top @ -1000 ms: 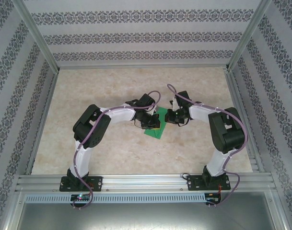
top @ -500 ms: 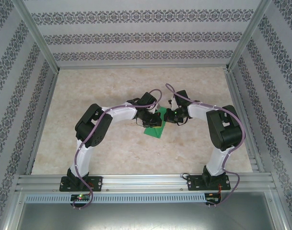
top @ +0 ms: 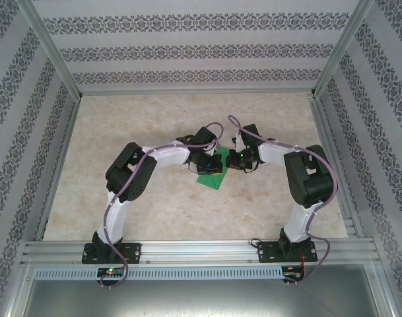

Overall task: Fold a paper plane with a square sheet of paper (pick it up from the middle)
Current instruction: Fold the triangle a second time at the center of the table.

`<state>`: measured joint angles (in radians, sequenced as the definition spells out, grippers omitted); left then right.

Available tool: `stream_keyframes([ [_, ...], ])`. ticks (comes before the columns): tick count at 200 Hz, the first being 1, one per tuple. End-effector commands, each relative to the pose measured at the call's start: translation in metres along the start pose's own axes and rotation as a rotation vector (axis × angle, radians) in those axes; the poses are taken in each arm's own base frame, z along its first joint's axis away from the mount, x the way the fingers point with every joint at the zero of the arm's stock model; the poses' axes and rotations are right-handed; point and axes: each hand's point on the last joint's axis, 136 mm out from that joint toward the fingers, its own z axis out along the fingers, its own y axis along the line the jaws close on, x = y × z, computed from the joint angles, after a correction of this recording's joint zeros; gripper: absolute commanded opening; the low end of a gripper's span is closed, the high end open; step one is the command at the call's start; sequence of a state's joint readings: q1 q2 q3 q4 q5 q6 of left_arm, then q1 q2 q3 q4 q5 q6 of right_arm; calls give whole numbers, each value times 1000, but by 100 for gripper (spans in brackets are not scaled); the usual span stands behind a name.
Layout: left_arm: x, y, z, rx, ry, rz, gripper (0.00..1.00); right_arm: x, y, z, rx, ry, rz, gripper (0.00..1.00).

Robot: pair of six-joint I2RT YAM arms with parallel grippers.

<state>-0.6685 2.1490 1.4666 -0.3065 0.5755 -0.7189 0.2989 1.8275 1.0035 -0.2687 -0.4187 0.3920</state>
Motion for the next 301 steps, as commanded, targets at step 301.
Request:
stream_keyframes([
  [301,1,23,15,-71,1,6,18,21,-10,4,24,62,4,6],
])
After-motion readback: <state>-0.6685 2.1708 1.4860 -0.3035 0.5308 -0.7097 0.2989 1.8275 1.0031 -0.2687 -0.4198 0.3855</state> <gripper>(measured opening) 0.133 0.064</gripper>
